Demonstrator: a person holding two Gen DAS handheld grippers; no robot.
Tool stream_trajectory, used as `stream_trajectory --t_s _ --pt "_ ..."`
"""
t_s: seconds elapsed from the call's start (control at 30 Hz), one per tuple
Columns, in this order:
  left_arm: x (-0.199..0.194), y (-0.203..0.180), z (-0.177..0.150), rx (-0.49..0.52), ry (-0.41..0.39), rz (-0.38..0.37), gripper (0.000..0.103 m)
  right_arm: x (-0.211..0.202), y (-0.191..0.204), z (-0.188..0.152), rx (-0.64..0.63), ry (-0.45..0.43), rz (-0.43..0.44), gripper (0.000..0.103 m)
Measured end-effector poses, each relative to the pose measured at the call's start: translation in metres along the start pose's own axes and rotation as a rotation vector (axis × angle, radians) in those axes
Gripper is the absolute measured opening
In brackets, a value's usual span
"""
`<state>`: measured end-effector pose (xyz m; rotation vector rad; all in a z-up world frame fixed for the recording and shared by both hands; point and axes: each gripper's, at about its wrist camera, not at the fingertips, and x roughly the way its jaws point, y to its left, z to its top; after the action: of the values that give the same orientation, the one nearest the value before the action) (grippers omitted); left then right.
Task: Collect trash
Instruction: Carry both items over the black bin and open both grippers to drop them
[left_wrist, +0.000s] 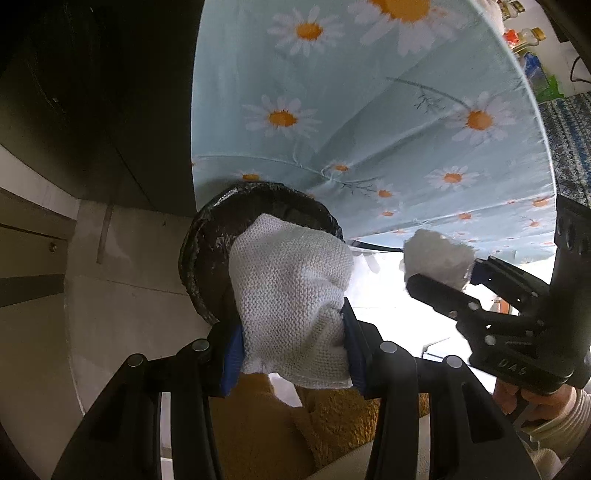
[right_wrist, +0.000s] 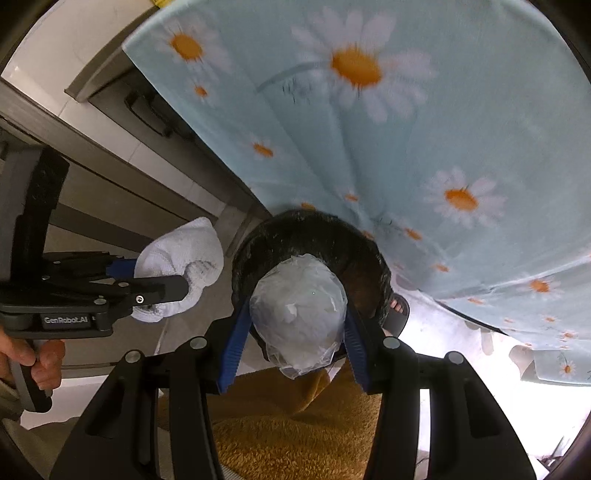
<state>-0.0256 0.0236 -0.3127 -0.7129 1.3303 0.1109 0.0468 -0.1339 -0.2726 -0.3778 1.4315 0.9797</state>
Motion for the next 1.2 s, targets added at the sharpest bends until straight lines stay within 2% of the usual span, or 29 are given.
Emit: stream_trajectory --t_s 0.17,0.2,0.23,0.27,0.7,1.2 --pt "0.004 0.004 0.002 -0.019 0.012 0.0 0.046 0.011 -0.004 0.005 0.008 0.01 -0.003 0.05" --pt "0.004 0.003 0.004 -0.014 0.008 0.003 0.048 0.01 -0.007 0.006 0.012 0.009 0.002 0.055" --pt "0.003 0.003 0.005 -0.017 0.005 0.012 0.057 0.009 -0.009 0.007 0.015 0.004 0.001 0.059" --pt "0.003 0.003 0.005 -0.022 0.004 0.01 0.058 0.008 -0.01 0.008 0.02 -0.006 -0.008 0.064" --pt "-0.004 0.003 0.014 -0.023 0.005 0.02 0.058 -0.015 -0.028 0.003 0.072 -0.042 -0.019 0.064" --pt "-0.071 -0.016 0.022 0.029 -0.123 -0.002 0.058 -0.08 -0.024 0.006 0.106 -0.186 -0.038 0.064"
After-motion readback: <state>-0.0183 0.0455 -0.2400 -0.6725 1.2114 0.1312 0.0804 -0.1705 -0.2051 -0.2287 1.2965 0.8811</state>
